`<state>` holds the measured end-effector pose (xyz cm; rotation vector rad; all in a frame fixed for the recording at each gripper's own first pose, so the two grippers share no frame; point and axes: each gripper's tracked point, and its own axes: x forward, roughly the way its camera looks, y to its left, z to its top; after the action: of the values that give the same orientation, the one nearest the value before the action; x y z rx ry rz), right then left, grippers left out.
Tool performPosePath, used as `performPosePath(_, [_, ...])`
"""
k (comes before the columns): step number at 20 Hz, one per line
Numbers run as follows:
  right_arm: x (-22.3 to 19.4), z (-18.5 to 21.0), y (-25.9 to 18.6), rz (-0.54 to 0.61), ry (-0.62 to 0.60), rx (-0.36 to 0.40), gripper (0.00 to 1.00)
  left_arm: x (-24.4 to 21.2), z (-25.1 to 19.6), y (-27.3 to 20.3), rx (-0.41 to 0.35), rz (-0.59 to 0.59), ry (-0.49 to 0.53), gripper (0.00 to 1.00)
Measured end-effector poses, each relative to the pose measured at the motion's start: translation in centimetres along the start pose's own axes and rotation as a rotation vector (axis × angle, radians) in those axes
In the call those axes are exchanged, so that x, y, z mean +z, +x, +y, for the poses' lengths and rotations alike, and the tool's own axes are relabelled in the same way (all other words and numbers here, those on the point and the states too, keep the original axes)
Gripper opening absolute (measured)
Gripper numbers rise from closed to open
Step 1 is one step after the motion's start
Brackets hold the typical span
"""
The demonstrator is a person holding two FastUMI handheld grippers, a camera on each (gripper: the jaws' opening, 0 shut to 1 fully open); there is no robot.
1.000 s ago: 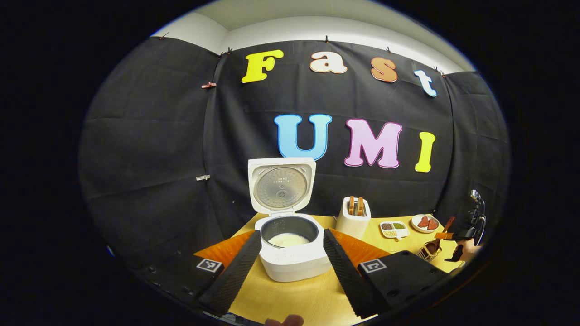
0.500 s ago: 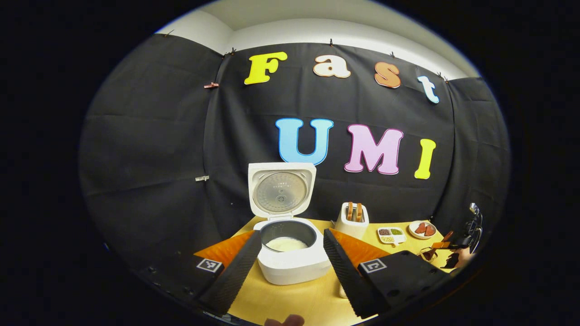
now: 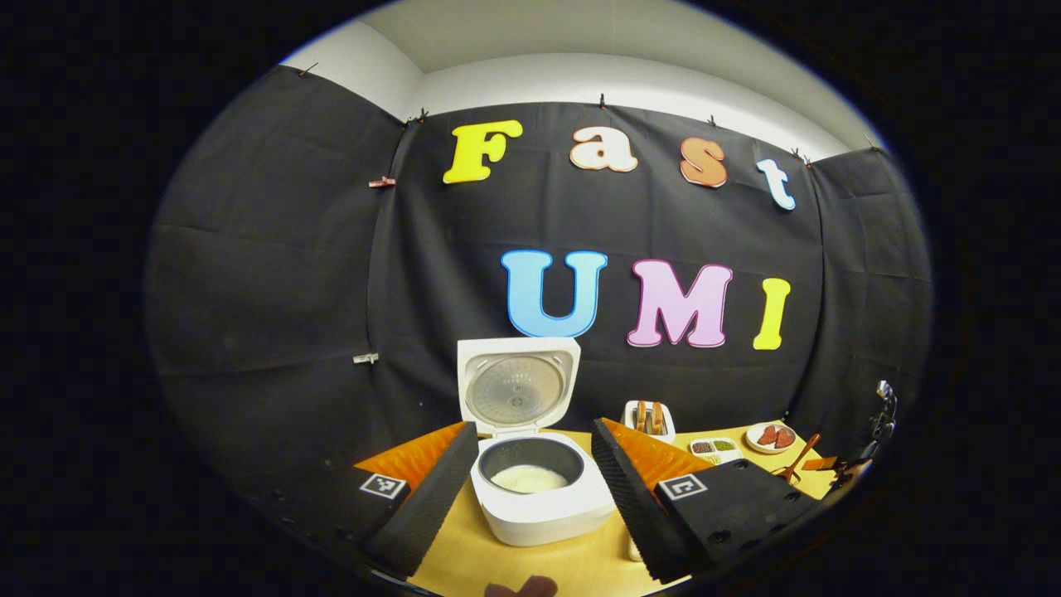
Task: Close the left gripper, press the button to open the rice cooker; take a wooden spoon from the chopstick holder with the right hand, scoop a spoonful of rice and pour it into the rice cooker, then put the wooden spoon back into the chopstick holder.
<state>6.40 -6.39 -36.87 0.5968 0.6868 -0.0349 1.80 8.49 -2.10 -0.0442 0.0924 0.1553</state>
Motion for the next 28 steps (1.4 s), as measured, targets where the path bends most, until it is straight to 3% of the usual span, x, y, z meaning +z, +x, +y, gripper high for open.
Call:
performPosePath(8, [3.3, 4.1, -8.9, -0.111, -0.076, 0.031, 0.98, 6.8, 1.3, 4.9, -0.057, -0.129, -0.025, 0.95])
performPosePath(17, [8.5, 8.5, -16.0, -0.253, -0.333, 0.045, 0.98, 15.7, 4.0, 14.8, -0.014, -0.261, 0.001, 0.95])
performPosePath(22, [9.0, 9.1, -17.0, -0.273, -0.362, 0.022, 0.98, 15.9, 3.5, 21.4, -0.006, -0.266, 0.057, 0.95])
performPosePath(28, [8.6, 8.0, -18.1, -0.277, -0.354, -0.040, 0.98, 13.2, 3.9, 29.6, 0.021, -0.223, 0.135, 0.95])
